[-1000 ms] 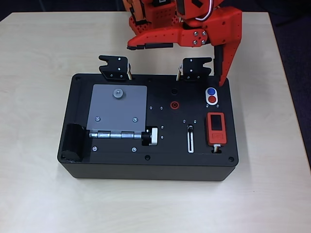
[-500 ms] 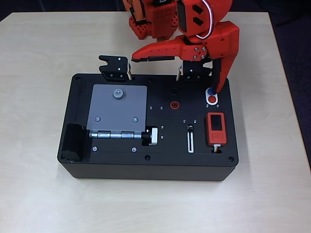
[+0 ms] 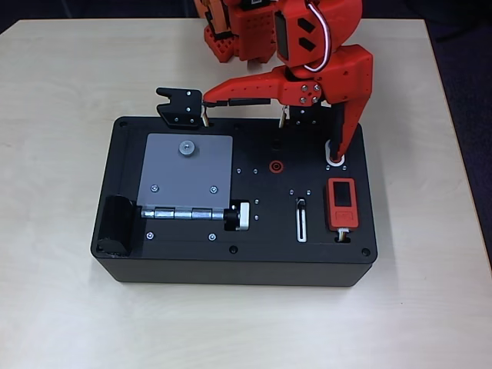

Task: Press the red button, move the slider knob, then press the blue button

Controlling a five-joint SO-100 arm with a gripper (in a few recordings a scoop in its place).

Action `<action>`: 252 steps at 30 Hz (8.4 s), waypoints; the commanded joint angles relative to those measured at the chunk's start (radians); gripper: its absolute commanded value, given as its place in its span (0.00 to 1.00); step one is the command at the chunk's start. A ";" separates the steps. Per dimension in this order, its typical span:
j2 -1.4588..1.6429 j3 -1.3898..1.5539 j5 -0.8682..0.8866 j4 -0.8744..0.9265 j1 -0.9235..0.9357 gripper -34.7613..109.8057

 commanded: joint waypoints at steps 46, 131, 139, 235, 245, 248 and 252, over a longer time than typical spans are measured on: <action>0.106 0.190 0.028 -0.115 -0.041 0.96; -0.055 -0.109 0.071 -0.003 0.107 0.24; -0.058 -0.081 0.063 -0.026 0.123 0.24; -0.419 -0.492 0.043 0.011 0.156 0.24; -0.334 -0.497 0.101 0.133 0.120 0.24; -0.331 -0.531 0.091 0.184 0.115 0.24; -0.321 -0.575 0.069 0.247 0.115 0.24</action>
